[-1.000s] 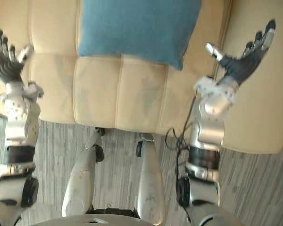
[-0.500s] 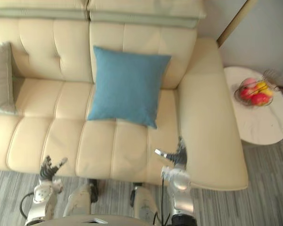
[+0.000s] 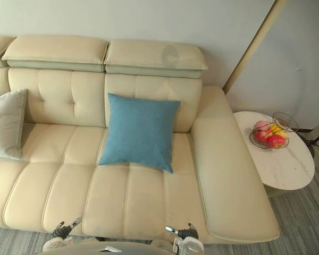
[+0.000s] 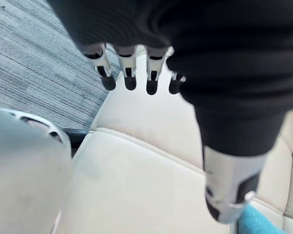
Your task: Pick up cushions and gather them together orderly.
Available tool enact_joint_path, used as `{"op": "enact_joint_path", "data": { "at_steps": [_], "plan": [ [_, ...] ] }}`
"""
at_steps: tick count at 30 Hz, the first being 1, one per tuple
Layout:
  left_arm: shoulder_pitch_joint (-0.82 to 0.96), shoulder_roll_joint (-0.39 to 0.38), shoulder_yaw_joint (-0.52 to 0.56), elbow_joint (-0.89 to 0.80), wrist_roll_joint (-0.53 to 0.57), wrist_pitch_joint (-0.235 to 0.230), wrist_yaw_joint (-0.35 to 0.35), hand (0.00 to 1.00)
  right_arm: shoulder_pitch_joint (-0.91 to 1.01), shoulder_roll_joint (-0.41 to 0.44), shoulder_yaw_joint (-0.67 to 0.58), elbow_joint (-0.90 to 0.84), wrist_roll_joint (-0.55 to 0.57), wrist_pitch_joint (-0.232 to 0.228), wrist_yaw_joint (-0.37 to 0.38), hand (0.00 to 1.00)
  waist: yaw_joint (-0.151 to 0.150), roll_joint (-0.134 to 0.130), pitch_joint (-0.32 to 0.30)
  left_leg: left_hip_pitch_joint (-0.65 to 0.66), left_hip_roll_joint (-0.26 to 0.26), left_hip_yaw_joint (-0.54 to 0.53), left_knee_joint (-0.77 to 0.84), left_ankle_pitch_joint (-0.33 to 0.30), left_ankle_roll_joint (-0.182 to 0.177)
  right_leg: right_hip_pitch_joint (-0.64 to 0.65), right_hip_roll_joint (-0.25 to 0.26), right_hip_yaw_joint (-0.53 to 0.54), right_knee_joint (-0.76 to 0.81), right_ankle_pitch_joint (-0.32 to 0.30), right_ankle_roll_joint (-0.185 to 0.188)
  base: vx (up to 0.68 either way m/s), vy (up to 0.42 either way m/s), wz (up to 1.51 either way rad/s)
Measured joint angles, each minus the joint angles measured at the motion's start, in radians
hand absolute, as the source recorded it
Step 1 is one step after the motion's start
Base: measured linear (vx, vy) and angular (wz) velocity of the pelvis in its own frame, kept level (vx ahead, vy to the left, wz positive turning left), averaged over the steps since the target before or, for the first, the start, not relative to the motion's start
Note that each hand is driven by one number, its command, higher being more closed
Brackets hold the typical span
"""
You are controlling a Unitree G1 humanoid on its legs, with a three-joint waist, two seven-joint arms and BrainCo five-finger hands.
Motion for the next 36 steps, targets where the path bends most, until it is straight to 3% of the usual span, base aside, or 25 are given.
{"op": "enact_joint_path", "data": {
  "at_steps": [3, 4, 5, 6, 7, 8, 10, 11, 12, 14, 17, 19, 20, 21, 22, 24, 25, 27, 28, 29, 33, 36],
  "plan": [
    [-0.019, 0.002, -0.001, -0.002, -0.002, 0.0, 0.005, 0.0, -0.026, 0.004, 0.033, -0.008, 0.0, -0.003, 0.0, 0.0, 0.003, -0.015, 0.017, -0.051, 0.009, 0.025, 0.099, -0.048, 0.014, -0.03, -0.005, 0.008, 0.015, 0.032, 0.001, -0.1, 0.037, -0.34],
    [-0.029, -0.002, 0.0, -0.009, -0.003, 0.0, 0.01, 0.0, -0.028, 0.003, 0.046, -0.009, 0.0, -0.003, 0.0, 0.0, 0.008, -0.015, 0.025, -0.091, 0.021, 0.026, 0.164, -0.08, 0.04, -0.061, -0.001, -0.008, 0.036, 0.061, 0.002, -0.2, 0.009, -0.49],
    [-0.031, -0.012, 0.002, -0.014, -0.005, -0.001, 0.02, 0.0, -0.038, 0.003, 0.042, -0.007, 0.001, -0.002, -0.002, 0.0, 0.025, 0.01, 0.034, -0.119, 0.064, 0.043, 0.179, -0.086, 0.055, -0.073, 0.012, -0.028, 0.026, 0.108, -0.001, -0.21, 0.025, -0.54],
    [-0.033, -0.013, 0.002, -0.017, -0.005, -0.002, 0.025, 0.0, -0.049, 0.006, 0.045, -0.009, 0.001, 0.0, -0.002, 0.0, 0.026, 0.011, 0.041, -0.121, 0.073, 0.05, 0.186, -0.085, 0.057, -0.102, 0.012, -0.062, 0.131, 0.051, -0.016, -0.22, 0.044, -0.26],
    [-0.031, -0.009, -0.003, -0.025, -0.005, -0.002, 0.032, 0.0, -0.037, 0.011, 0.05, -0.014, 0.0, 0.0, -0.002, 0.0, 0.018, 0.02, 0.054, -0.125, 0.078, 0.039, 0.2, -0.082, 0.062, -0.157, -0.013, -0.112, 0.459, -0.099, -0.039, -0.16, 0.038, 0.19],
    [-0.029, -0.006, -0.003, -0.041, -0.006, -0.001, 0.039, 0.0, -0.033, 0.011, 0.053, -0.012, 0.0, -0.001, -0.004, 0.0, 0.017, 0.01, 0.054, -0.123, 0.077, 0.02, 0.214, -0.08, 0.066, -0.152, -0.033, -0.12, 0.658, -0.157, -0.014, -0.19, -0.009, 0.34],
    [-0.009, 0.003, -0.005, -0.054, -0.008, -0.001, 0.043, 0.0, -0.029, 0.012, 0.081, -0.004, 0.0, -0.002, -0.003, 0.0, 0.026, -0.005, 0.045, -0.134, 0.07, 0.013, 0.21, -0.062, 0.069, -0.117, -0.052, -0.12, 0.786, -0.18, 0.015, -0.2, -0.078, 0.3],
    [-0.007, 0.01, -0.004, -0.054, -0.014, -0.001, 0.049, 0.0, -0.032, 0.018, 0.091, -0.001, 0.0, -0.002, -0.002, 0.0, 0.025, -0.012, 0.04, -0.165, 0.063, -0.004, 0.209, -0.031, 0.067, -0.075, -0.064, -0.117, 0.803, -0.2, 0.047, -0.19, -0.104, 0.29],
    [-0.008, 0.01, -0.003, -0.055, -0.015, -0.001, 0.052, 0.0, -0.039, 0.02, 0.09, 0.0, 0.0, -0.002, -0.003, 0.0, 0.026, -0.014, 0.039, -0.175, 0.059, -0.008, 0.208, -0.013, 0.067, -0.061, -0.067, -0.111, 0.784, -0.2, 0.048, -0.21, -0.141, 0.26],
    [-0.015, 0.004, -0.001, -0.06, -0.03, -0.002, 0.058, 0.0, -0.071, 0.015, 0.089, 0.001, -0.001, -0.002, -0.006, 0.0, 0.043, -0.028, 0.03, -0.234, 0.045, -0.006, 0.21, 0.047, 0.063, 0.001, -0.06, -0.109, 0.591, -0.272, 0.048, -0.19, -0.131, -0.08],
    [-0.023, -0.033, -0.027, -0.051, -0.05, -0.003, 0.075, 0.0, -0.126, -0.013, 0.09, 0.001, 0.0, -0.002, -0.017, 0.0, 0.058, 0.051, 0.049, -0.27, 0.08, -0.01, 0.13, 0.142, 0.044, 0.072, 0.009, -0.129, 0.317, -0.321, 0.022, -0.29, -0.137, -0.24],
    [-0.022, -0.052, -0.06, -0.05, -0.053, -0.003, 0.075, 0.0, -0.126, -0.03, 0.092, 0.0, 0.0, -0.002, -0.024, 0.0, 0.05, 0.103, 0.06, -0.267, 0.103, -0.014, 0.077, 0.197, 0.038, 0.086, 0.044, -0.145, 0.26, -0.31, 0.004, -0.36, -0.126, 0.01],
    [-0.018, -0.061, -0.08, -0.05, -0.053, -0.003, 0.076, 0.0, -0.113, -0.046, 0.091, 0.001, 0.0, 0.001, -0.027, 0.0, 0.045, 0.118, 0.061, -0.25, 0.107, -0.015, 0.035, 0.188, 0.017, 0.08, 0.052, -0.161, 0.264, -0.305, -0.005, -0.42, -0.1, 0.16],
    [-0.018, -0.061, -0.092, -0.05, -0.053, -0.003, 0.075, 0.0, -0.103, -0.045, 0.087, 0.001, 0.0, 0.003, -0.033, 0.0, 0.04, 0.111, 0.062, -0.242, 0.098, -0.011, 0.014, 0.142, -0.028, 0.078, 0.044, -0.168, 0.26, -0.298, -0.018, -0.36, -0.028, 0.14],
    [-0.023, -0.05, -0.099, -0.058, -0.051, -0.008, 0.074, 0.0, -0.1, -0.037, 0.082, 0.0, 0.001, 0.002, -0.043, 0.0, 0.038, 0.08, 0.066, -0.243, 0.075, -0.01, 0.012, 0.091, -0.059, 0.063, 0.014, -0.166, 0.248, -0.292, -0.028, -0.24, 0.029, -0.04],
    [-0.03, -0.042, -0.098, -0.059, -0.051, -0.016, 0.072, 0.0, -0.102, -0.044, 0.08, 0.001, 0.001, 0.002, -0.046, 0.0, 0.038, 0.063, 0.073, -0.244, 0.041, -0.042, 0.152, 0.074, -0.007, 0.028, -0.025, -0.154, 0.247, -0.27, -0.03, -0.22, 0.067, -0.22],
    [-0.027, -0.042, -0.099, -0.058, -0.051, -0.019, 0.072, 0.0, -0.098, -0.051, 0.078, 0.001, 0.001, 0.002, -0.047, 0.0, 0.028, 0.061, 0.072, -0.224, 0.021, -0.058, 0.244, 0.022, 0.013, 0.015, -0.039, -0.138, 0.244, -0.257, -0.022, -0.18, 0.131, -0.29],
    [-0.027, -0.038, -0.094, -0.038, -0.05, -0.019, 0.069, 0.0, -0.089, -0.041, 0.071, 0.002, 0.0, 0.002, -0.046, 0.0, 0.021, 0.061, 0.075, -0.188, 0.012, -0.096, 0.313, -0.137, 0.014, -0.019, -0.041, -0.09, 0.23, -0.217, 0.003, -0.15, 0.179, -0.48],
    [-0.029, -0.035, -0.092, -0.039, -0.051, -0.019, 0.064, 0.0, -0.088, -0.04, 0.065, 0.004, 0.0, 0.002, -0.045, 0.0, 0.021, 0.067, 0.076, -0.187, 0.01, -0.091, 0.315, -0.135, 0.016, -0.018, -0.041, -0.08, 0.222, -0.206, 0.01, -0.11, 0.177, -0.58],
    [-0.027, -0.031, -0.089, -0.041, -0.051, -0.02, 0.056, 0.0, -0.081, -0.024, 0.059, 0.012, 0.0, 0.005, -0.045, 0.0, 0.022, 0.049, 0.078, -0.169, -0.004, -0.062, 0.29, -0.136, 0.024, -0.011, -0.041, -0.051, 0.189, -0.181, 0.025, -0.12, 0.195, -0.54],
    [-0.016, -0.005, -0.1, -0.029, -0.05, -0.016, 0.049, 0.0, -0.065, 0.003, 0.06, 0.043, 0.0, 0.014, -0.041, 0.0, 0.008, 0.013, 0.053, -0.108, -0.06, -0.008, 0.148, -0.103, 0.033, -0.005, -0.075, -0.025, 0.091, -0.101, 0.011, -0.08, 0.139, -0.45],
    [-0.019, 0.007, -0.126, -0.007, -0.042, -0.008, 0.048, 0.0, -0.054, 0.002, 0.058, 0.045, 0.001, 0.015, -0.042, 0.0, -0.003, 0.017, 0.051, -0.059, -0.096, -0.035, 0.081, -0.092, 0.038, 0.022, -0.078, -0.019, 0.042, -0.075, -0.003, -0.03, 0.11, -0.38]
  ]
}}
